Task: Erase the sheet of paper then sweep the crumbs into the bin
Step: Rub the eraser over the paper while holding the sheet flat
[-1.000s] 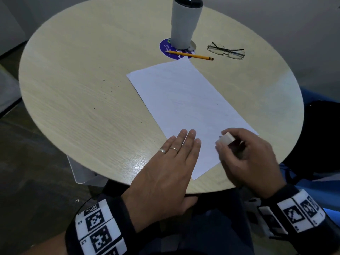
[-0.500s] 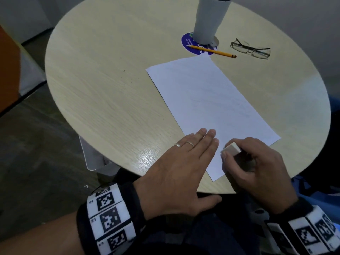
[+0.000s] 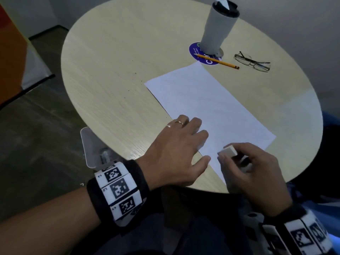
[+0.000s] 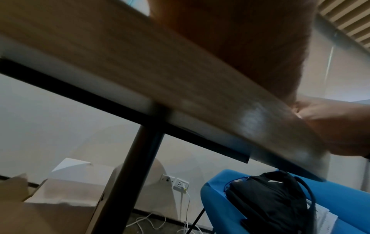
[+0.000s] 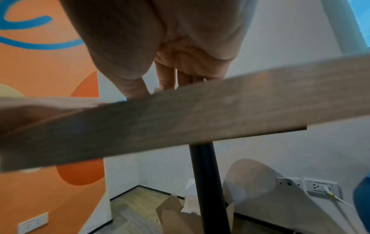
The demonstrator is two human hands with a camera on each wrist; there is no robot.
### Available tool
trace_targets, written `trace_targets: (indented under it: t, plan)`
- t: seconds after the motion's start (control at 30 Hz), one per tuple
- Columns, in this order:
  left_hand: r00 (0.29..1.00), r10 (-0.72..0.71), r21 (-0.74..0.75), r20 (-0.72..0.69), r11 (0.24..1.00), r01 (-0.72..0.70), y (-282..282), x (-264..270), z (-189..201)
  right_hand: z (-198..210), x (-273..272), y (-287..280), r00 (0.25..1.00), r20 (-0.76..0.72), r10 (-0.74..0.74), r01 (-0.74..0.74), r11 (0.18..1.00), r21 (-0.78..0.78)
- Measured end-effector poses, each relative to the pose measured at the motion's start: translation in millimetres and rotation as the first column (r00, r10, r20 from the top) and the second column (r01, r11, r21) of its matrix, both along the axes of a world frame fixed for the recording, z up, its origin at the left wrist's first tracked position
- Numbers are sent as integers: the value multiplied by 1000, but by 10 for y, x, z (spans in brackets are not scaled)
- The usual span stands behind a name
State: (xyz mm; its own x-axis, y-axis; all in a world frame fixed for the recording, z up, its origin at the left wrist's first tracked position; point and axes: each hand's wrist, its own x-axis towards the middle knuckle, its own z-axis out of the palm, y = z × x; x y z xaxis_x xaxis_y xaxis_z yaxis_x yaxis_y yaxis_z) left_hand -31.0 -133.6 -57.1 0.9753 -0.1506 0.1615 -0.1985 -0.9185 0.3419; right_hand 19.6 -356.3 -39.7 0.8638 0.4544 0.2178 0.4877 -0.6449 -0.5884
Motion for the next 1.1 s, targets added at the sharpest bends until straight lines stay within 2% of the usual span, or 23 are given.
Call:
trace_targets:
  t: [0.07,0.2,0.4,0.63,0.77,0.87,1.03,1.1]
  plan:
    - [1000,-16,-78,-19,997,15,14,24,-50,-32,-13,9,998,40,49,-48,998,-30]
    - [997,-24,-125,-74,992,14,25,63,-101,77,93,-210,988,36,152,-141,969,-204]
    - [998,-22,-138,-63,990,13,39,83,-141,-40,60,102,974,106,199,-180,970,-166]
    - [998,-25,-112,-64,994,18,0,75,-129,155,-47,-260,953,70,294,-251,899,-359]
    - [998,-30,-119,-55,993,23,2,86,-141,135,97,-13,942,138,305,-247,912,-328]
    - [999,-20,-107,-51,994,15,-1,98,-149,96,46,-52,935,95,342,-295,898,-326]
    - [999,1,-94,-43,996,-5,-36,89,-147,261,-94,-405,917,2,399,-367,844,-391]
    - [998,-1,-88,-56,996,-4,-47,82,-144,253,-8,-320,931,22,364,-331,869,-369]
